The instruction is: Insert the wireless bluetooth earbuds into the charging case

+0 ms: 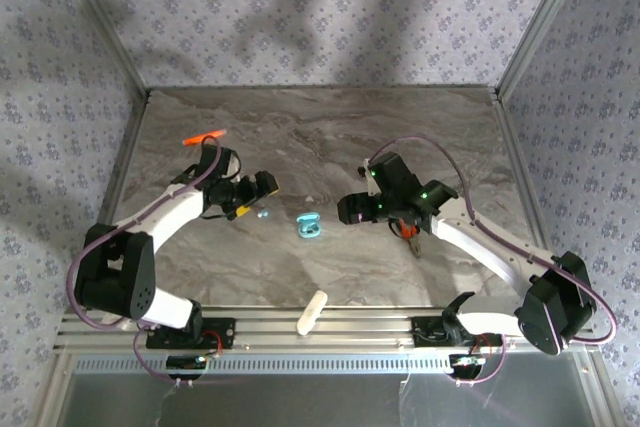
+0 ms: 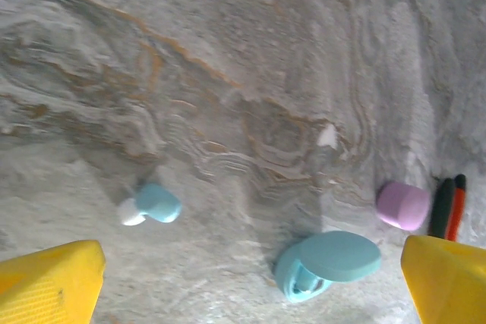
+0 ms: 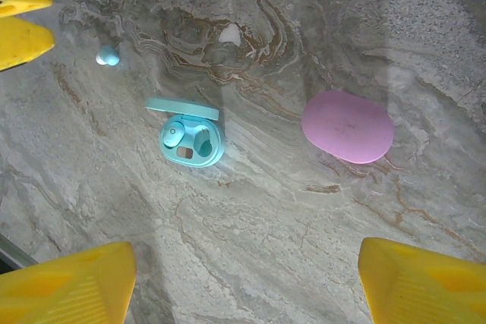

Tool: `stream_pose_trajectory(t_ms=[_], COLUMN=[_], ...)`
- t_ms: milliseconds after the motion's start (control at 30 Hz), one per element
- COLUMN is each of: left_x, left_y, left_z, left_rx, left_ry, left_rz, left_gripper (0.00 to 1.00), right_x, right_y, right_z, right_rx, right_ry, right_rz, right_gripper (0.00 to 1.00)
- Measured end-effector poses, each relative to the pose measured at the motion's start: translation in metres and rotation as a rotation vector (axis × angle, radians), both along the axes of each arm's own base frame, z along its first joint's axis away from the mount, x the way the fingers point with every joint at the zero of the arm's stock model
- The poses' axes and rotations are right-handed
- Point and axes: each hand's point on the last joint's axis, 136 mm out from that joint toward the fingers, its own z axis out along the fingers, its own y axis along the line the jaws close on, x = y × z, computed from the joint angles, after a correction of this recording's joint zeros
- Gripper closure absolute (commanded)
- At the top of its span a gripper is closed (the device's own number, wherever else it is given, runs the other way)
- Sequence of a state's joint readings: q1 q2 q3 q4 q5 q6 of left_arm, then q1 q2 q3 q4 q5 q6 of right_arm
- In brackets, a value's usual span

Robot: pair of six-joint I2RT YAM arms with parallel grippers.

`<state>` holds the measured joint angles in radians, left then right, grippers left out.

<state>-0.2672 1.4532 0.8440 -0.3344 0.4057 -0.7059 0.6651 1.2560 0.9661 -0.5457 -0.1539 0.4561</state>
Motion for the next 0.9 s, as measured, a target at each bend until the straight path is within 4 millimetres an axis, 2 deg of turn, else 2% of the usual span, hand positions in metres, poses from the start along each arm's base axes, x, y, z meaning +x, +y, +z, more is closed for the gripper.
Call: stream_pose_trajectory(t_ms=[200, 433, 600, 900], left_x=[0.001, 0.008, 0.006, -0.002], left_y=[0.000, -0.005, -0.008, -0.026], left_z=[-0.023, -0.033, -0.042, -0.041], left_rx=[0.027, 0.027, 0.031, 0.024], left_ry=[0.060, 0.078, 0.102, 0.098], left_rz=[-0.031, -0.064, -0.083, -0.146], left_gripper=[0.00, 0.00, 0.00, 0.00], right_x=[-0.001, -0.002, -0.004, -0.004], right_y=[-0.001, -0.002, -0.003, -0.004], right_z=[0.000, 0.004, 0.001, 0.000], right_rx=[0.001, 0.010, 0.008, 0.007], right_ry=[-0.001, -0.009, -0.003, -0.001], right_rz=[0.000, -0.003, -0.006, -0.007], right_gripper=[0.21, 0.21, 0.21, 0.21])
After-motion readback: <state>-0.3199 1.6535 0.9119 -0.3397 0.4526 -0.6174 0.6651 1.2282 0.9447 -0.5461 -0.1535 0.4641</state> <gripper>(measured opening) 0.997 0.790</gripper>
